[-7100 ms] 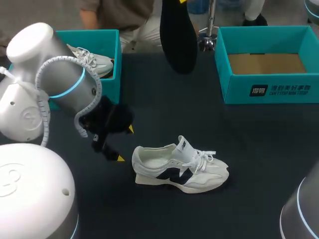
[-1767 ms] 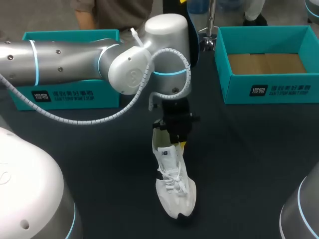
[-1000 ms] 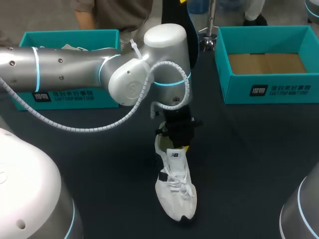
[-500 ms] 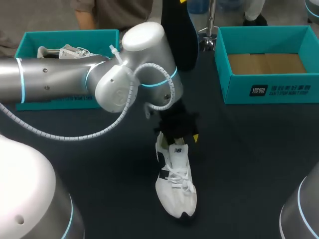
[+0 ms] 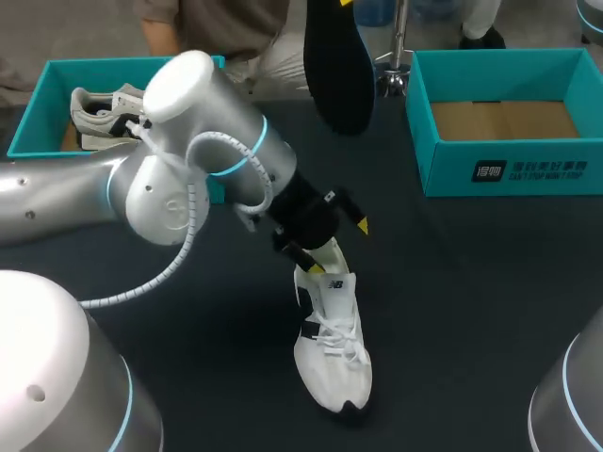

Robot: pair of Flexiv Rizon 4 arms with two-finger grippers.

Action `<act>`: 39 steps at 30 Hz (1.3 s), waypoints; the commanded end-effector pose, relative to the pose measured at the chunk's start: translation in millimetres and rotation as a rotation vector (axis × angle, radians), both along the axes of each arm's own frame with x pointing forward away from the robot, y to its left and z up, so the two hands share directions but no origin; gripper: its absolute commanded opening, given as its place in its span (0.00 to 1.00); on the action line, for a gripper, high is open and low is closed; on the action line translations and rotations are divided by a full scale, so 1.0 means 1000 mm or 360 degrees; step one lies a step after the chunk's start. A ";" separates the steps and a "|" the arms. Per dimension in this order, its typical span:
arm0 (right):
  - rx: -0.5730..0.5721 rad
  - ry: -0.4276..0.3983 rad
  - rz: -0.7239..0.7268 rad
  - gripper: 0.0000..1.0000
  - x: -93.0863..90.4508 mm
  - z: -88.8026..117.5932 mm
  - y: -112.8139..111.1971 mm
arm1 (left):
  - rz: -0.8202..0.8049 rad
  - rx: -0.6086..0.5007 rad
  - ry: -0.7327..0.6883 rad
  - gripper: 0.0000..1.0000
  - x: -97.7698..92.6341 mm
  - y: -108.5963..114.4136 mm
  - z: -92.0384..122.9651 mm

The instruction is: Take the shoe out of the shoebox, open the shoe tongue, remove and reinsert the insole, then place the shoe into the shoebox

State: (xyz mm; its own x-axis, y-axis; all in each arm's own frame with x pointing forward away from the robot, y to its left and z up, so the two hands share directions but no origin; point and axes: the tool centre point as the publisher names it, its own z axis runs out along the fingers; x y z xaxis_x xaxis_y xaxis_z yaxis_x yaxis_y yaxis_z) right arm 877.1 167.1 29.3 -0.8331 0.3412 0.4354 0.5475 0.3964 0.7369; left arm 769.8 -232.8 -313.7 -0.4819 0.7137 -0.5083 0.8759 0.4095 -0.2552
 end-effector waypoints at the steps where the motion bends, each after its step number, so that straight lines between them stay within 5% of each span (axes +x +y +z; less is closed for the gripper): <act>1: -0.0004 0.0002 -0.0002 0.00 0.000 0.000 0.001 | 0.0149 -0.0431 -0.0098 1.00 -0.010 0.021 0.014; 12: -0.0004 0.0002 -0.0002 0.00 0.000 0.000 0.001 | 0.0287 -0.0735 -0.0192 1.00 -0.013 0.032 0.033; 30: -0.0004 0.0002 -0.0002 0.00 0.000 0.000 0.001 | 0.0287 -0.0735 -0.0192 1.00 -0.013 0.032 0.033; 39: -0.0004 0.0002 -0.0002 0.00 0.000 0.000 0.001 | 0.0192 -0.0882 -0.0299 1.00 0.005 0.049 0.045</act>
State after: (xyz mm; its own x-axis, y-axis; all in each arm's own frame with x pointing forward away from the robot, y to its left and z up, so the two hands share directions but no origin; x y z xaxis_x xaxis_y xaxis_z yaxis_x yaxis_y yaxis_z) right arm 877.1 167.1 29.3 -0.8330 0.3413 0.4355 0.5476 0.3964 0.7369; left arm 773.0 -194.3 -266.4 -0.4343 0.3035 -0.8481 0.8658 0.4004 -0.3001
